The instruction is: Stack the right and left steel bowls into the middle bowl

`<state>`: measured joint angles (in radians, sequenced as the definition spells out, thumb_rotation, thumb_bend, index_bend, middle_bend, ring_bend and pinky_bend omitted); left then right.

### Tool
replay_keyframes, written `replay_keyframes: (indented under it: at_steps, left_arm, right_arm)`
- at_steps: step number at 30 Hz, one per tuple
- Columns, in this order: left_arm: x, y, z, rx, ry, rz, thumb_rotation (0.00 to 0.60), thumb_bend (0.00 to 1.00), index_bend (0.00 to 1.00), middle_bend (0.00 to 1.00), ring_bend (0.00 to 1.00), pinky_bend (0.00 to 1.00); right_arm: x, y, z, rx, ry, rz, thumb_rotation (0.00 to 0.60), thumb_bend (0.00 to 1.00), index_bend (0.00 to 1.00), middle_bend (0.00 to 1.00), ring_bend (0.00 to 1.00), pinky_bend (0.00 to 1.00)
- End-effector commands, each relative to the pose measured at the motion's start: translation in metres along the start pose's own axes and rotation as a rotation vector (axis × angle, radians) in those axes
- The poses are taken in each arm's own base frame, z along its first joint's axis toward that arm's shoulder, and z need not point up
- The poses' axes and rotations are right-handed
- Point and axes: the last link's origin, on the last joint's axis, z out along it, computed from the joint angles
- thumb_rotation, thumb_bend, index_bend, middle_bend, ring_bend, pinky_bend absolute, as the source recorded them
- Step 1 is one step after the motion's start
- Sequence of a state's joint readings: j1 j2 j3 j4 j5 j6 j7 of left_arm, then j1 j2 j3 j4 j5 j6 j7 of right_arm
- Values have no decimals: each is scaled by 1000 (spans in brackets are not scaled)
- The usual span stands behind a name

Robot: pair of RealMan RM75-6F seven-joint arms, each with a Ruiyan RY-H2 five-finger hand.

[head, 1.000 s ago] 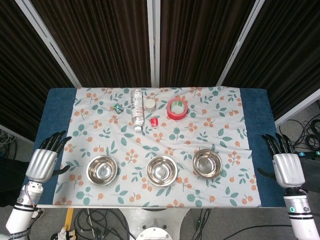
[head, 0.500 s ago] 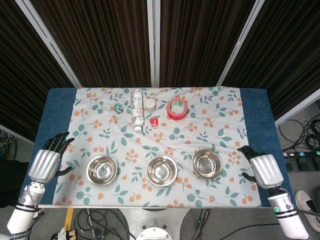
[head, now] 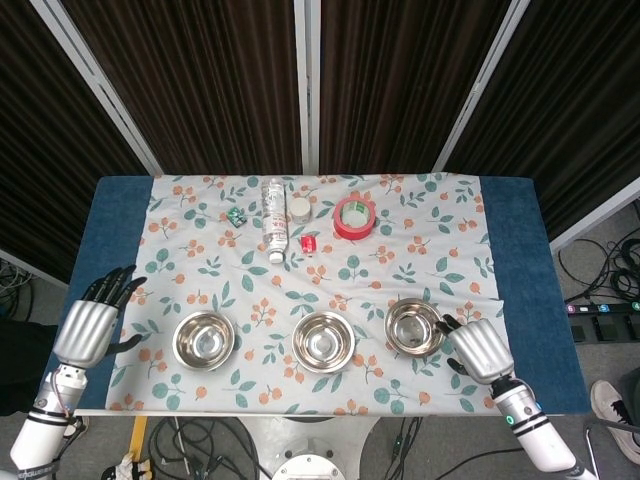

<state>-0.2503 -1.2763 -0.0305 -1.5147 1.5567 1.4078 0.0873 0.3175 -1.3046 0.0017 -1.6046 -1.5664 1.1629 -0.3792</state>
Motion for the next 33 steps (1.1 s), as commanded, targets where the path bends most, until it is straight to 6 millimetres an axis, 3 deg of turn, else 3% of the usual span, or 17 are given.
replay_keyframes:
  at_steps: [1,16,33]
  left_arm:
    - [-1,-1,0,3,-2,-3,600,39,199,172,108,218]
    - [4,-4,1,-4,12,-9,600,39,200,172,107,218]
    - [0,-9,2,11,5,-7,600,38,200,172,108,218]
  right_arm:
    - [-4,-4,3,5,-25,7,600,90,396,365,860,880]
    - [-24,-23,35,44,-97,26,600,134,435,391,860,880]
    - [-35,-36,47,67,-140,-16,600,283,476,426,872,880]
